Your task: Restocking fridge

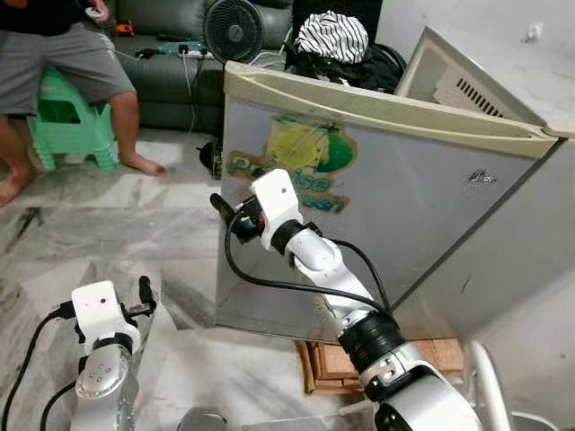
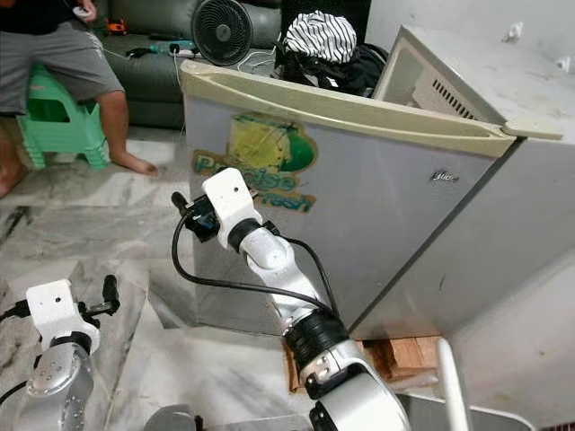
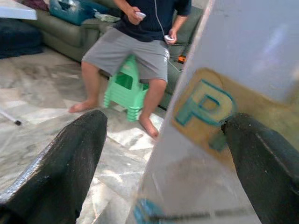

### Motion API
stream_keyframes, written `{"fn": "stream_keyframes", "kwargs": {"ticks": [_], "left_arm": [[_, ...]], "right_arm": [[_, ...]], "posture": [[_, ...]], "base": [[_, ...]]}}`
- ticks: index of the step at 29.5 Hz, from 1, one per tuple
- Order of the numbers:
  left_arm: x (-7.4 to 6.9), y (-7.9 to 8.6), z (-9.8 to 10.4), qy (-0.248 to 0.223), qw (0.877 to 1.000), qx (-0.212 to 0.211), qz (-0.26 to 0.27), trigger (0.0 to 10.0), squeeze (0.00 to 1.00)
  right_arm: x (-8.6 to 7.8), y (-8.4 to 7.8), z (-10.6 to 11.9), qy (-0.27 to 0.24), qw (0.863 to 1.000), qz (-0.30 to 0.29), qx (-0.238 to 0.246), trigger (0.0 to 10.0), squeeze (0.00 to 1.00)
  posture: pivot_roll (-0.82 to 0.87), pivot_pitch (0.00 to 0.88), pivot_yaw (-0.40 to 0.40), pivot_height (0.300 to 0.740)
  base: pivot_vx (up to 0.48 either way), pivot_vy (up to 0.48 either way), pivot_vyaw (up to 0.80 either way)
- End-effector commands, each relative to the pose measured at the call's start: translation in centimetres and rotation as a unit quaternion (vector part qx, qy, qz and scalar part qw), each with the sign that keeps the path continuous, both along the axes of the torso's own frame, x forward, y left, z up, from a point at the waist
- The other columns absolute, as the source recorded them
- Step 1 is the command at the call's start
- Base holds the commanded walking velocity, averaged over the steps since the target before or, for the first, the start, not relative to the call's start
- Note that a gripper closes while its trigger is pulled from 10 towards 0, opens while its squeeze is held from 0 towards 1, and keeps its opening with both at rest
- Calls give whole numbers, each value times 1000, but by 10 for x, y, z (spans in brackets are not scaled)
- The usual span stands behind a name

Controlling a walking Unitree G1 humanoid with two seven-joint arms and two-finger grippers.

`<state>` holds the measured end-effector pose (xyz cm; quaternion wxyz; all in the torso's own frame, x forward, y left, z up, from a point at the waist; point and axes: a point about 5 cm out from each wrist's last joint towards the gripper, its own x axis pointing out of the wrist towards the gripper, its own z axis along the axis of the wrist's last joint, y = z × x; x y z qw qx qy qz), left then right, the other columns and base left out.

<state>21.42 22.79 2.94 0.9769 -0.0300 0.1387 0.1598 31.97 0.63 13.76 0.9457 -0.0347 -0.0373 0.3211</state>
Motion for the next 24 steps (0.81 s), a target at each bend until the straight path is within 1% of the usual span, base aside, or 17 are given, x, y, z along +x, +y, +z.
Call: {"fn": "stream_keyframes", "kwargs": {"ticks": [1, 5, 13, 24], "left_arm": [[0, -1, -2, 4, 1000, -6, 0, 10000, 0], [0, 0, -2, -2, 1000, -9, 2, 10000, 0], [-1, 0, -3, -6, 999, -36, 2, 10000, 0], [-2, -1, -4, -4, 999, -36, -3, 10000, 0]], "right_arm": [[0, 1, 5, -6, 1000, -5, 6, 10000, 0], [0, 1, 4, -6, 1000, -12, 4, 10000, 0], [0, 6, 8, -13, 1000, -16, 7, 10000, 0], [1, 5, 8, -14, 999, -30, 2, 10000, 0]], "posture": [[180, 0, -120, 740], [178, 0, -117, 740], [177, 0, -118, 740], [173, 0, -116, 740]], "base": [[262, 401, 0], [327, 339, 0], [480, 0, 0], [480, 0, 0]]}}
